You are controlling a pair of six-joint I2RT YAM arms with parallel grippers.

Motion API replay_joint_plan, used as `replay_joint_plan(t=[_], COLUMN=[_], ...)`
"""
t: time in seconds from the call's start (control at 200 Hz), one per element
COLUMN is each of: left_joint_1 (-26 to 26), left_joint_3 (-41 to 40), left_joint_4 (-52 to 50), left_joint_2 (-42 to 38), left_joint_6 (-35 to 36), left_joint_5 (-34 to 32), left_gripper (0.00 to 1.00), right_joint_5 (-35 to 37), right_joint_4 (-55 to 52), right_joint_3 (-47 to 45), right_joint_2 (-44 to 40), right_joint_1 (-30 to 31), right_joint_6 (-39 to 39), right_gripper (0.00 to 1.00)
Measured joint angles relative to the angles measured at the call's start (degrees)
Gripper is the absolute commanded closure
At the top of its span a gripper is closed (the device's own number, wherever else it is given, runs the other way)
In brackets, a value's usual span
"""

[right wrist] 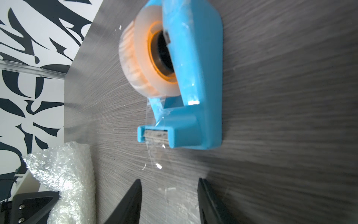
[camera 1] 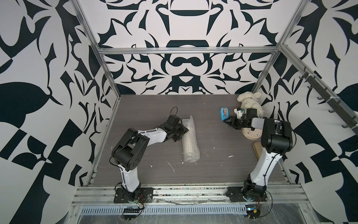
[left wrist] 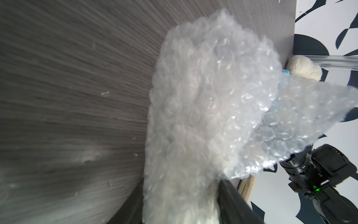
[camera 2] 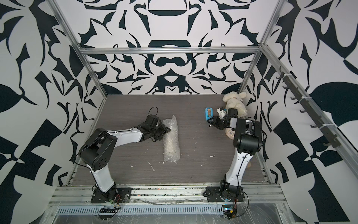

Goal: Wrap vases in bubble wrap
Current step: Tear off the tape using the Tape Cutter.

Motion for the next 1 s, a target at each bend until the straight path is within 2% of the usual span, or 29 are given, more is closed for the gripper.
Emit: replay_joint_plan(t=[0.275,0.735,1.0], left_joint_1=[0.0,0.0,0.0], left_joint_3=[0.0,0.0,0.0], left_joint_4=[0.0,0.0,0.0], left_joint_2=[0.0,0.0,0.0], left_joint_6=[0.0,0.0,0.0], left_joint_5=[0.0,0.0,0.0], left_gripper=[0.48,0.48,0.48], right_joint_5=[-0.3,-3.2,-4.5], right_joint_4=[-0.3,-0.6,0.1], right_joint_3=[0.6,1.7,1.0], right_joint_2=[0.3,2.3,2.3], right_joint_1=[-0.4,-1.5,-2.0], right_joint_6=[-1.1,-2.4,-1.7], right_gripper=[0.47,0.74,0.77])
